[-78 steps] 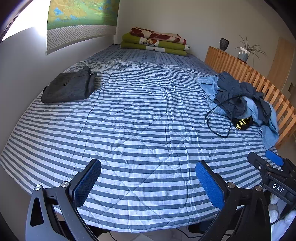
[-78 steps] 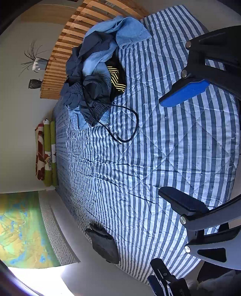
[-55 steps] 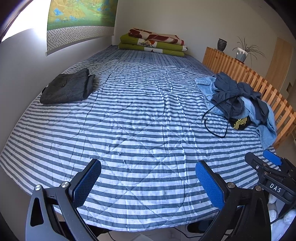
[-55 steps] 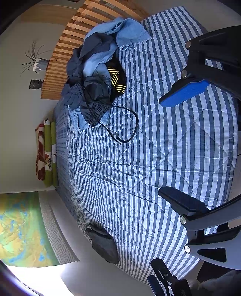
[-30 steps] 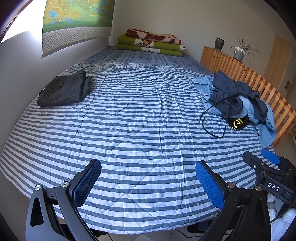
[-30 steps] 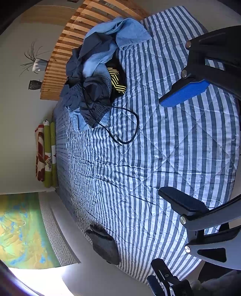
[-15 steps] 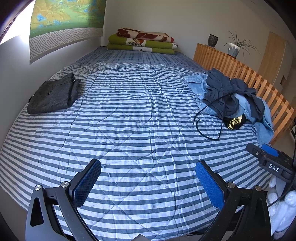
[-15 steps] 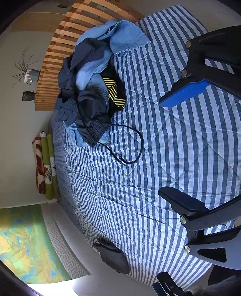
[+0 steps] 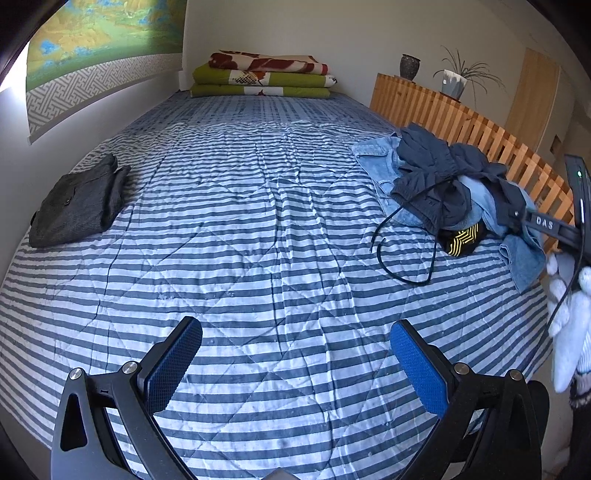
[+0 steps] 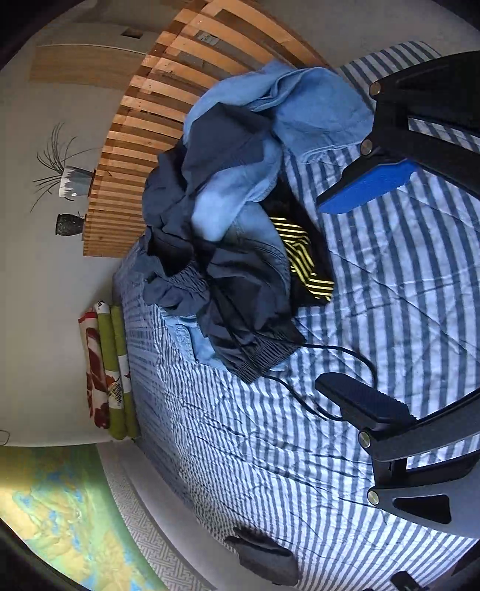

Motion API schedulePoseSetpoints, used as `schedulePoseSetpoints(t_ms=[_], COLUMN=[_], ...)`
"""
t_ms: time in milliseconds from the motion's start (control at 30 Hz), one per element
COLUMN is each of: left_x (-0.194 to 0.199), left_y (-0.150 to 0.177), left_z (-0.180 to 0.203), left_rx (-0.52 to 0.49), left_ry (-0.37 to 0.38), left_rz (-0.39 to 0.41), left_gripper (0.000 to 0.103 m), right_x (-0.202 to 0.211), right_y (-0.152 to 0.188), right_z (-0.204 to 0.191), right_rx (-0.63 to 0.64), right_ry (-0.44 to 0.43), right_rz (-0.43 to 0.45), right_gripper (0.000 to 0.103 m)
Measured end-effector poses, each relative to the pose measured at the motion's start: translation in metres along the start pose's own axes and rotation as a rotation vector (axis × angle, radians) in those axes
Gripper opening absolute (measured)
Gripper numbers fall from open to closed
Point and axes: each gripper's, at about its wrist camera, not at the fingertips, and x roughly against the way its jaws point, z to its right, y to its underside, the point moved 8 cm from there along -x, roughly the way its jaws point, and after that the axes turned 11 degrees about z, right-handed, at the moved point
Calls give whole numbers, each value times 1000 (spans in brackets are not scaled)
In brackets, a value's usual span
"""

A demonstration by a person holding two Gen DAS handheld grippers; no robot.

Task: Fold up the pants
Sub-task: 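Grasp the elastic waistband of the navy trousers with the right tool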

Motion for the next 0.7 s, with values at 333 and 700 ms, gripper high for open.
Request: schedulePoseSetpoints(t_ms=[333,700], left_x=[-29,-43], left_y=[-15,-12], left_z=[-11,-47], left_rx=[-5,28], left_ry=[-20,-77], left_rz=[-10,-33], left_gripper=[103,103], right_x=[-107,-203], right_y=[-85,-97], right_z=[19,7], right_rx=[-27,58], right_ry=[21,114], right_rz=[-38,-173], right_gripper=[78,9])
